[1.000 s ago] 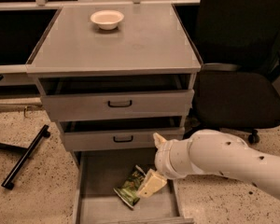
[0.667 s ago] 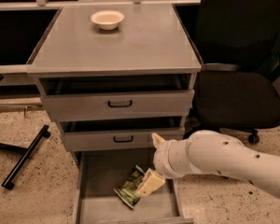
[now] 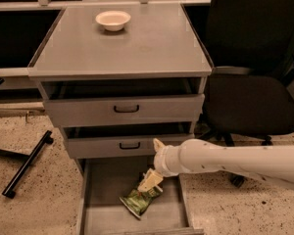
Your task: Pick green jalapeno chip bag from bottom drawer and place on counter
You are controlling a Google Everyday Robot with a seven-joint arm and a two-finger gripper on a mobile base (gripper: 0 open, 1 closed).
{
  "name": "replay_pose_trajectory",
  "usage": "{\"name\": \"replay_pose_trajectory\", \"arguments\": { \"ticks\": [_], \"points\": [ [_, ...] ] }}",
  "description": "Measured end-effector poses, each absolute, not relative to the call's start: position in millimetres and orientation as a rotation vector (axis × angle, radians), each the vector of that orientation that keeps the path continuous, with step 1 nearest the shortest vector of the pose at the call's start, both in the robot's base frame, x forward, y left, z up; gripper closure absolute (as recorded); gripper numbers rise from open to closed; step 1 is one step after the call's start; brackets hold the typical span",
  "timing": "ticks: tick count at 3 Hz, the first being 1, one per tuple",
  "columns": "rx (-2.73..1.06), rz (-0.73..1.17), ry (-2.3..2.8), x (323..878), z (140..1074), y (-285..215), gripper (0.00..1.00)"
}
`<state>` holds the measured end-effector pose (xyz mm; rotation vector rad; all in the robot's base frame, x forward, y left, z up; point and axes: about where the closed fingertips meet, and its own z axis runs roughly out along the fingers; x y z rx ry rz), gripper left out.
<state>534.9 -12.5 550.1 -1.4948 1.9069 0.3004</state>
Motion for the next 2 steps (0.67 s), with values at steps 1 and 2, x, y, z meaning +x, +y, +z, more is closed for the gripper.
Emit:
{"name": "replay_pose_trajectory", "arguments": {
  "ticks": [1,2],
  "points": [
    [-1.461,0.296,1.993,564,461,-14,0.0],
    [-1.466,0.329,2.029,555,434,-14,0.0]
  ]
}}
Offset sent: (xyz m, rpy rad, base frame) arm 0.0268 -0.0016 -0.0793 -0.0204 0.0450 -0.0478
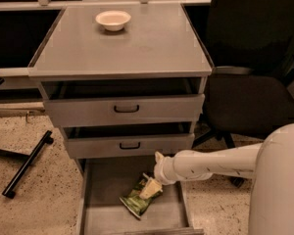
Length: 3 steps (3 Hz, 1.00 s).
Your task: Pick green jalapeno chip bag from bottom drawer and place on counter
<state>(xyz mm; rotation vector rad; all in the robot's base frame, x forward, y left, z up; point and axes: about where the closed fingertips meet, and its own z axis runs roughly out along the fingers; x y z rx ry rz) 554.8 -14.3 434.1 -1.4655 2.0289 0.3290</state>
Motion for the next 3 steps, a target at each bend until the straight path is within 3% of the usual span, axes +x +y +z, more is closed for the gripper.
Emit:
{"name": "replay_pose_trajectory", "arguments": {
  "ticks": [2,3],
  "points": [
    [-1.456,0.359,1.995,555,425,-11,0.0],
    [-1.421,0.347,1.929,582,389,1,0.0]
  ]
}}
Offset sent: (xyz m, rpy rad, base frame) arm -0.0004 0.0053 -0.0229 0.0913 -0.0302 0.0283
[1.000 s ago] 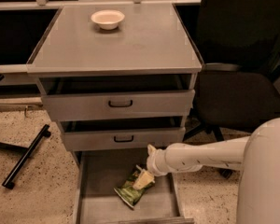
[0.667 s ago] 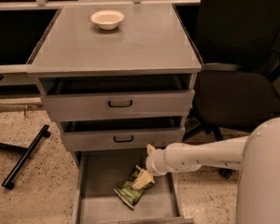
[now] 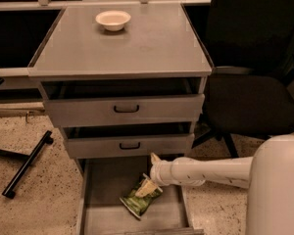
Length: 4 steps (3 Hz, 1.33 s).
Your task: Pick green jalapeno chip bag from bottom drawer and place on counter
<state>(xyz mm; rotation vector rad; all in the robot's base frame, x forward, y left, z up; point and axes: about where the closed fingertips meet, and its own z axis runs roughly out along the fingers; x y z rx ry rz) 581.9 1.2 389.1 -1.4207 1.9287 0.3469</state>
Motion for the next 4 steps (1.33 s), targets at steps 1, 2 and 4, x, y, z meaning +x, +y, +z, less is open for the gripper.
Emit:
{"name": "replay_pose_trajectory", "arguments": {
  "ticks": [1,2,4],
  "points": [
    [-1.381,0.354,1.978,596,307,15,0.0],
    [-1.401,0.432,2.053,575,220,31,0.0],
    [-1.4,0.476,2.085,560,187,38,0.0]
  ]
}}
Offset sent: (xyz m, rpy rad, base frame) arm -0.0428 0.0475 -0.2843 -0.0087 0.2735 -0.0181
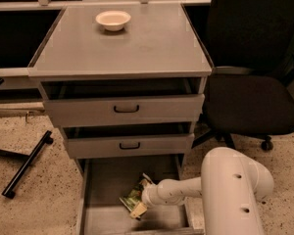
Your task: Pick green jalapeno chip bag from bottom drawer and place on counter
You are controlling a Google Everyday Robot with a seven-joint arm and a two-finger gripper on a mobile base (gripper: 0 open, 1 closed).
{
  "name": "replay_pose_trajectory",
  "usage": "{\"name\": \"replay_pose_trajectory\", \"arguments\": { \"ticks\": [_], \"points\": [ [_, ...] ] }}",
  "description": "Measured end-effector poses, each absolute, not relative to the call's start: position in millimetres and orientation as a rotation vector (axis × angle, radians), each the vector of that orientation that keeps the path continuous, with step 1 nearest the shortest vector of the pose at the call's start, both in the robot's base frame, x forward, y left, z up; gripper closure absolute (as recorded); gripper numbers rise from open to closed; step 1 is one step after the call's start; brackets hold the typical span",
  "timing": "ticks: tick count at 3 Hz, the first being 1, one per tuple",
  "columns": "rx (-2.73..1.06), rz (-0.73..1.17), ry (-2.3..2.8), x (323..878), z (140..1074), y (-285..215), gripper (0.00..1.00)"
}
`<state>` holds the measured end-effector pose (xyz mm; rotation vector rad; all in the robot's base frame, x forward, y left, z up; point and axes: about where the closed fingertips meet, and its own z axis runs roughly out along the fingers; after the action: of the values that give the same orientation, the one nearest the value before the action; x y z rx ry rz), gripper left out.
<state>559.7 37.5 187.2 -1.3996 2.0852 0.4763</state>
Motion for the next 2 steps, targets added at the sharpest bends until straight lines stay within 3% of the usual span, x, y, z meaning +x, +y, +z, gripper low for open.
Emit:
{"name": "replay_pose_trajectory", "arguments": {
  "ticks": [1,2],
  "points": [
    [-1.466,0.56,2.12,549,143,57,0.0],
    [-1.485,0.641,2.173,539,101,61,0.19]
  ]
}}
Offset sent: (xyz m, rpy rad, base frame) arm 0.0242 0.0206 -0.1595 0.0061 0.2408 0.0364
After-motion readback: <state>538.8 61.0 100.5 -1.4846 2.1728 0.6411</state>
